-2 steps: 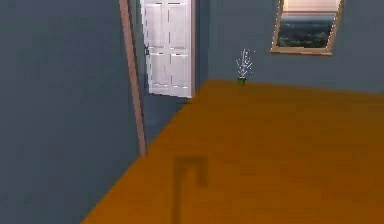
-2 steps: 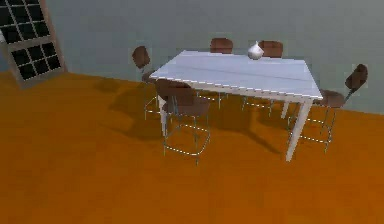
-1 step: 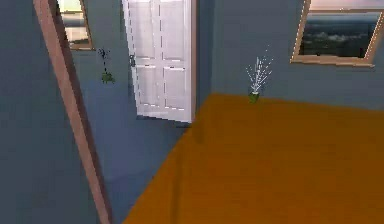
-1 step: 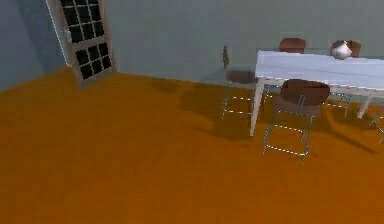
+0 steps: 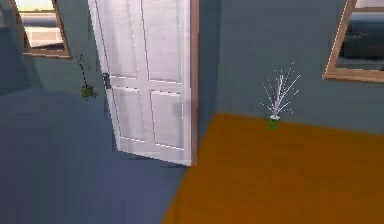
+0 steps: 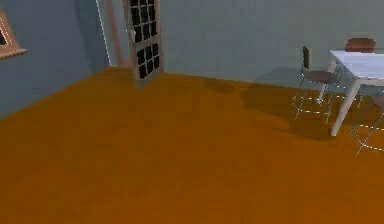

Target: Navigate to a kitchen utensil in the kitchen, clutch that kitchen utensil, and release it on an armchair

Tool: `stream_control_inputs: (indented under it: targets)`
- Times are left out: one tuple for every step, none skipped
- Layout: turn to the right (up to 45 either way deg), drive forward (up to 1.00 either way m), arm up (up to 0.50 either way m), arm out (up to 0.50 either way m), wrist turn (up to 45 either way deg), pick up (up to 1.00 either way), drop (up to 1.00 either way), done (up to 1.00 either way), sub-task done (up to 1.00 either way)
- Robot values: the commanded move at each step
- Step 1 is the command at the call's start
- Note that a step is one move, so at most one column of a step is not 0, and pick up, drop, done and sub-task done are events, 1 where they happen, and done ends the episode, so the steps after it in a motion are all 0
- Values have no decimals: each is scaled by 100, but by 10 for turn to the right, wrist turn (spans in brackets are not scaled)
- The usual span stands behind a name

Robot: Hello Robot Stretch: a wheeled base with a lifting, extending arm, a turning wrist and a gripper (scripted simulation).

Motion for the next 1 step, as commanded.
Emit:
stream_control_inputs:
  targets:
    - [450,0,0,0,0,0,0,0,0]
